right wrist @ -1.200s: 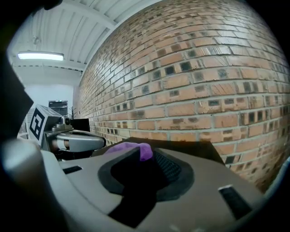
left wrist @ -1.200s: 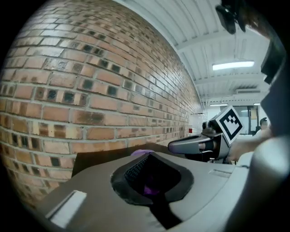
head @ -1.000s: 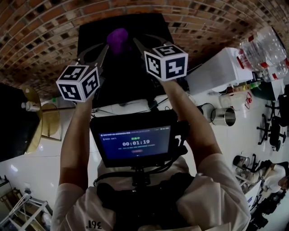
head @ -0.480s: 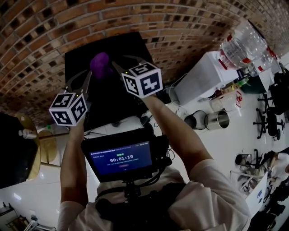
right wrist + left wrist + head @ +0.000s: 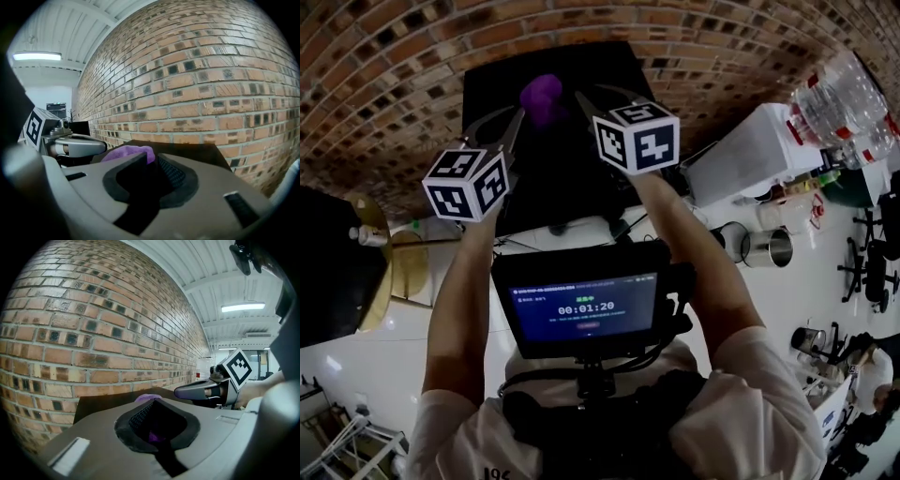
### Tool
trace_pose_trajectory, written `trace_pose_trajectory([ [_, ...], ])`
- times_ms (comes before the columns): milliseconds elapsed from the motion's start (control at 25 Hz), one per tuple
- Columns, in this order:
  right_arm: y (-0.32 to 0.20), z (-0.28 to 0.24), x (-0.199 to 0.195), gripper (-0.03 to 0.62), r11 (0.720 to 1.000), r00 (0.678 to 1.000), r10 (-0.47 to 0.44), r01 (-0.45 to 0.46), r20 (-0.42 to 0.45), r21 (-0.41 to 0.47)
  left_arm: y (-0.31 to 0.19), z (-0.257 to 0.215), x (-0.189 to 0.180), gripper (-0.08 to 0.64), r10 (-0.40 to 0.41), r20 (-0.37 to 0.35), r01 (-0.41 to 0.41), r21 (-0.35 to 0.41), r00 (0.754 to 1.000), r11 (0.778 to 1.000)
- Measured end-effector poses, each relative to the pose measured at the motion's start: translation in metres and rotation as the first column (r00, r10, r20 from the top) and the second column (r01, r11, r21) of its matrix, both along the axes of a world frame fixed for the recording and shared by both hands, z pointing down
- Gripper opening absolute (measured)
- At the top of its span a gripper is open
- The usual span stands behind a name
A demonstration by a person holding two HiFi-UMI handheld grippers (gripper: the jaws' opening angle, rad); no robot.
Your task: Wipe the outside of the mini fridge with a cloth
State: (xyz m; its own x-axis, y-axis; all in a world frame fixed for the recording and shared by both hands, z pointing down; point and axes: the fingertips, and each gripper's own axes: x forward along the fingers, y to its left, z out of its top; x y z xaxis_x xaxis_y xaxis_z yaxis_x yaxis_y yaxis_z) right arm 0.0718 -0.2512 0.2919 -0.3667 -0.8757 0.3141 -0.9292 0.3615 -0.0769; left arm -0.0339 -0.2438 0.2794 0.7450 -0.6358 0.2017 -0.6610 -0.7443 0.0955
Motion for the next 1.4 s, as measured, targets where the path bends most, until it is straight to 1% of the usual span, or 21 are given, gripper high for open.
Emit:
trace_pose_trajectory([
  [320, -0.001, 0.003, -0.004, 0.067, 1.0, 1.0, 0.005, -0.005, 0.003, 0.008, -0.001, 0.004, -0.005, 0.006, 0.001, -0.002, -0.001, 0.002, 1.0, 1.0],
  [600, 0.002, 0.006, -0.007, 0.067, 1.0, 1.0, -0.015, 0.015, 0.005, 0.001, 0.003, 0.006, -0.006, 0.006, -0.007, 0.002, 0.007, -0.004, 1.0, 1.0],
  [840, 0.003, 0.0, -0.002, 0.067, 1.0, 1.0, -0.027, 0.027, 0.007, 0.002, -0.002, 0.002, -0.003, 0.006, -0.041, 0.009, 0.041, -0.016, 0.999, 0.999],
  [1040, 0.002, -0.003, -0.001, 0.067, 0.999, 0.999, -0.045, 0.045, 0.015, 0.01, -0.004, 0.009, 0.003, 0.006, 0.003, 0.033, -0.001, -0.06, 0.999, 0.998],
  [1120, 0.002, -0.004, -0.004, 0.064, 0.998, 0.998, -0.059, 0.059, 0.015, 0.012, -0.003, 0.006, 0.003, 0.008, 0.014, 0.031, -0.012, -0.053, 0.999, 0.999],
  [1200, 0.002, -0.004, -0.006, 0.064, 0.998, 0.998, -0.066, 0.065, 0.014, 0.011, -0.001, 0.003, 0.003, 0.009, 0.022, 0.021, -0.021, -0.031, 1.0, 0.999],
  [1400, 0.004, -0.002, -0.007, 0.063, 0.998, 0.998, -0.065, 0.065, 0.011, 0.01, 0.001, 0.0, 0.001, 0.009, 0.016, 0.0, -0.016, 0.004, 1.0, 1.0],
])
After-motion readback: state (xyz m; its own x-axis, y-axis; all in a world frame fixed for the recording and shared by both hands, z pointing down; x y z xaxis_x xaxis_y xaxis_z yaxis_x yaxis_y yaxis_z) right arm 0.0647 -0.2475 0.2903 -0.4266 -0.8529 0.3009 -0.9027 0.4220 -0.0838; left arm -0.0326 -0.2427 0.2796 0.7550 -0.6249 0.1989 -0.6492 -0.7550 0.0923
